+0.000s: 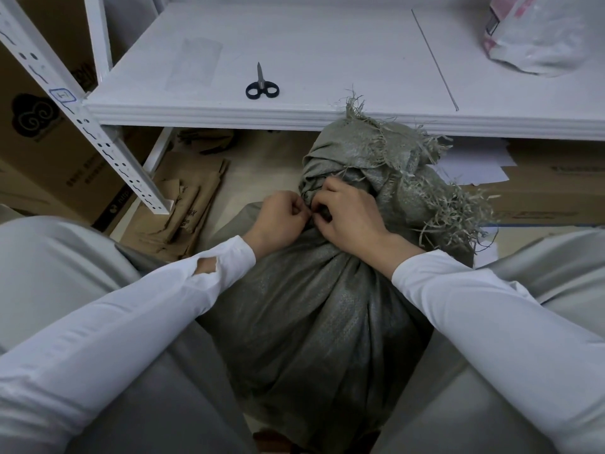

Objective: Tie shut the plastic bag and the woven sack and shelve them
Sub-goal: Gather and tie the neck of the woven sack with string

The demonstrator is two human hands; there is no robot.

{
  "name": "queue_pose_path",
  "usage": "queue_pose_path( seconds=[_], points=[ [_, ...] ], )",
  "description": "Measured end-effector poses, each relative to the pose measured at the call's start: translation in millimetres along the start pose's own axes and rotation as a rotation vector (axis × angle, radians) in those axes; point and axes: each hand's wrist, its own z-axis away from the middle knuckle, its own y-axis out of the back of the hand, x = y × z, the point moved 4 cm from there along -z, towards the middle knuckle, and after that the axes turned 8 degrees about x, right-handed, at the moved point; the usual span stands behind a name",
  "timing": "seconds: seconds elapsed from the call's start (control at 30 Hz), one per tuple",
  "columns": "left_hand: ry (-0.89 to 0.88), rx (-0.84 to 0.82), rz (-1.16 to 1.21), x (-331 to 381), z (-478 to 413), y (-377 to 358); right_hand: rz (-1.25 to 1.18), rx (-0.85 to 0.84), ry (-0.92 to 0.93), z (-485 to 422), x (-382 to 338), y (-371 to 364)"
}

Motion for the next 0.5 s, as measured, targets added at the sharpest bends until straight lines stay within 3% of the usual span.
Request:
queue_pose_path(
  seconds=[0.2,0.5],
  points=[
    [-0.034,0.084,-0.041,1.8,2.0,-2.6,-0.017,0.003,0.009,-0.4,-1.3,0.5],
    [-0.067,0.051,0.003,-0.1,0.9,-6.3,-0.096,0.008,-0.043,0.1,4.1,-2.3]
  ],
)
